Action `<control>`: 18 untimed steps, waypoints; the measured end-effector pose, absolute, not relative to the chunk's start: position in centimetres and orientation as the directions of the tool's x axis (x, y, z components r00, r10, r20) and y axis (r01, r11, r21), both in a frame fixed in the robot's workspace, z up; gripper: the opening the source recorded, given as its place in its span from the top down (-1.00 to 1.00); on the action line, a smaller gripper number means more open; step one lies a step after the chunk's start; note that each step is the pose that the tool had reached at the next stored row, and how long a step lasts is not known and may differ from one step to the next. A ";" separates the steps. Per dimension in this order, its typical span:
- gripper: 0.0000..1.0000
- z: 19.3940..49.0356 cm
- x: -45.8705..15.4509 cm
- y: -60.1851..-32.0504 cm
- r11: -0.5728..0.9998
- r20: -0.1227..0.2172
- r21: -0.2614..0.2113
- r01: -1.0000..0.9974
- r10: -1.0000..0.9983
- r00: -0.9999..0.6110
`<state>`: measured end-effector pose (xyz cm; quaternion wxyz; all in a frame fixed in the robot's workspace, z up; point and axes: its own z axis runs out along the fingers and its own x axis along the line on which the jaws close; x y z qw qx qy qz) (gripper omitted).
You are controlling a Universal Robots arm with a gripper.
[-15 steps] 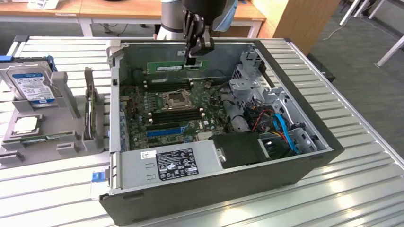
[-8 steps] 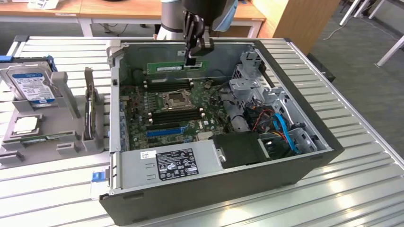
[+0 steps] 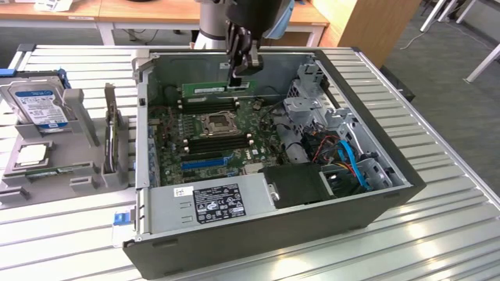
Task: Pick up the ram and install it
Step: 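Pick up the ram and move it above insertion slot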
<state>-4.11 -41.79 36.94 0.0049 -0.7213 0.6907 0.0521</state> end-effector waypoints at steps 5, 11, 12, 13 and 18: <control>0.76 36.1 -4.1 -41.8 -0.046 -0.082 0.065 -0.997 -0.996 0.041; 0.76 35.4 -4.1 -41.8 -0.046 -0.082 0.065 -0.997 -0.996 0.041; 0.76 35.3 -4.1 -41.8 -0.046 -0.082 0.065 -0.997 -0.996 0.041; 0.76 35.3 -4.1 -41.8 -0.046 -0.082 0.065 -0.997 -0.996 0.041; 0.76 35.3 -4.0 -41.8 -0.046 -0.082 0.065 -0.997 -0.996 0.040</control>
